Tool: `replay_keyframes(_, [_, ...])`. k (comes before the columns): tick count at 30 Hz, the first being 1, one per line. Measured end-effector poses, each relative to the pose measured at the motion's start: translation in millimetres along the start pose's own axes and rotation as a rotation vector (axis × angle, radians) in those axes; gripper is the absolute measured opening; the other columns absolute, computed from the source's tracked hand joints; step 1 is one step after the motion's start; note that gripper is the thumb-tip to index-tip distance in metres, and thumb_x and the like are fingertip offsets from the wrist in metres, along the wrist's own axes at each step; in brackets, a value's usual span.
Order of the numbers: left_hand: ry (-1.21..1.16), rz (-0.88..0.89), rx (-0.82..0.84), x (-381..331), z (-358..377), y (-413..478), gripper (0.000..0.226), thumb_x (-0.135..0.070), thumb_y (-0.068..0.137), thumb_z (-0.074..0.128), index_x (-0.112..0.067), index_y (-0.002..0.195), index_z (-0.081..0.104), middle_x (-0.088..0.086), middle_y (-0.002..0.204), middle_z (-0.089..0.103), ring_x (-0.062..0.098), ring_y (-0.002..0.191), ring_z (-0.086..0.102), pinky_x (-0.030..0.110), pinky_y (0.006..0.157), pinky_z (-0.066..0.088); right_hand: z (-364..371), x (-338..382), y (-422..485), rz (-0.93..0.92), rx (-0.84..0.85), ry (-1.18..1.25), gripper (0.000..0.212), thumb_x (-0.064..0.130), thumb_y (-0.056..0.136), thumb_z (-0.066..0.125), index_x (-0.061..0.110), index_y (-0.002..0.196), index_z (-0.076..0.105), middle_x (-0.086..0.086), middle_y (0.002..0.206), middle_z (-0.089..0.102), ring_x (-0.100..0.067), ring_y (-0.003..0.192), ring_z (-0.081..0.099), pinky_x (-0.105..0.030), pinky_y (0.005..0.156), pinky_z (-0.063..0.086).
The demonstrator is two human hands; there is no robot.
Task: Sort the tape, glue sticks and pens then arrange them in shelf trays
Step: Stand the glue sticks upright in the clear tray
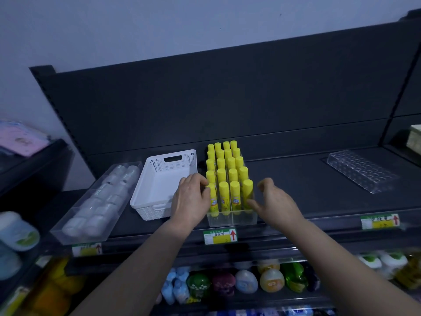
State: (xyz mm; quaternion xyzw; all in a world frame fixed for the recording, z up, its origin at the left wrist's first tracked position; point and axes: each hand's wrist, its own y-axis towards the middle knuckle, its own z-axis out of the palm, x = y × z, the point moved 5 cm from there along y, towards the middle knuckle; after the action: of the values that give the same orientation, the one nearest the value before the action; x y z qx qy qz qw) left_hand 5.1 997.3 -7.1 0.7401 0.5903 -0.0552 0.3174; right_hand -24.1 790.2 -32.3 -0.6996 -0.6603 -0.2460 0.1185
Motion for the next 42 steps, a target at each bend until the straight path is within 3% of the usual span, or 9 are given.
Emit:
replay_keyframes(5, [0.027,-0.053,0.173,12.1,10.5,-24.4,0.013,-0.019,0.08,0.058,-0.031,0.079,0.06,-0.016,0.089,0.055,0.009,0.096,0.049,0.03,0.082,0.046,8.1,4.0,-10.5,-0.055,0.067,-0.029,0.03,0.04,0.085,0.065,0.019,0.106,0.059,-0.004,0.106,0.064,-0.025,0.1,0.059,-0.029,0.069,0.04])
replay_keyframes(10, [0.072,0.018,0.194,21.3,16.8,-35.1,0.005,-0.03,0.087,0.062,-0.028,0.088,0.067,-0.012,0.094,0.064,0.01,0.095,0.054,0.028,0.083,0.047,12.0,7.4,-8.6,-0.068,0.061,-0.034,0.009,0.024,0.087,0.063,0.019,0.092,0.068,-0.005,0.095,0.069,-0.024,0.088,0.062,-0.027,0.064,0.042])
replay_keyframes(21, [0.099,0.009,0.156,38.8,11.1,-30.8,0.01,-0.023,0.086,0.067,-0.02,0.077,0.066,-0.007,0.085,0.065,0.016,0.088,0.057,0.032,0.079,0.046,24.1,27.3,-7.3,-0.095,0.049,-0.054,0.01,0.017,0.086,0.06,0.016,0.089,0.07,-0.006,0.092,0.07,-0.024,0.087,0.063,-0.027,0.066,0.043])
replay_keyframes(26, [0.051,-0.002,0.188,46.3,6.0,-30.4,0.009,-0.029,0.085,0.067,-0.025,0.077,0.068,-0.01,0.085,0.068,0.014,0.088,0.061,0.03,0.077,0.048,24.7,30.8,-7.6,-0.073,0.072,-0.067,0.011,0.026,0.084,0.064,0.019,0.091,0.068,-0.006,0.098,0.069,-0.025,0.093,0.063,-0.032,0.071,0.049])
replay_keyframes(29, [-0.054,-0.058,0.03,56.3,-14.5,-26.7,0.012,-0.032,0.088,0.061,-0.025,0.083,0.069,-0.007,0.084,0.07,0.015,0.085,0.063,0.033,0.073,0.051,7.3,43.4,-12.5,-0.081,-0.043,-0.163,0.022,0.038,0.085,0.063,0.022,0.1,0.064,0.0,0.107,0.064,-0.024,0.098,0.06,-0.032,0.071,0.047])
replay_keyframes(32, [0.152,-0.131,-0.118,77.2,-41.9,-15.0,0.017,-0.023,0.094,0.052,-0.02,0.105,0.065,0.0,0.102,0.067,0.024,0.106,0.053,0.039,0.081,0.048,-11.0,76.8,-17.0,-0.2,-0.183,-0.241,0.023,0.039,0.089,0.057,0.024,0.107,0.06,0.004,0.108,0.059,-0.019,0.104,0.054,-0.028,0.066,0.038])
replay_keyframes(35, [0.386,-0.177,0.137,103.8,-43.1,-2.2,0.031,-0.028,0.097,0.045,-0.022,0.124,0.059,0.001,0.125,0.06,0.025,0.12,0.043,0.038,0.093,0.041,-12.6,112.1,-15.6,-0.306,-0.217,-0.28,0.024,0.036,0.092,0.054,0.025,0.112,0.059,0.004,0.109,0.059,-0.019,0.107,0.05,-0.028,0.067,0.033])
replay_keyframes(37, [0.425,-0.201,0.244,125.4,-45.7,-3.1,0.031,-0.034,0.097,0.043,-0.025,0.12,0.061,0.003,0.12,0.063,0.026,0.116,0.047,0.036,0.09,0.042,-2.7,135.0,-12.5,-0.352,-0.181,-0.295,0.025,0.035,0.092,0.054,0.025,0.115,0.059,0.004,0.111,0.059,-0.019,0.108,0.049,-0.029,0.071,0.036])
replay_keyframes(42, [0.464,-0.269,0.28,159.3,-67.0,-7.6,0.034,-0.045,0.094,0.043,-0.025,0.104,0.068,0.001,0.107,0.067,0.023,0.104,0.056,0.035,0.085,0.043,29.6,176.8,-2.0,-0.389,-0.078,-0.246,0.026,0.028,0.092,0.054,0.023,0.117,0.058,0.002,0.114,0.059,-0.019,0.113,0.046,-0.031,0.069,0.035])
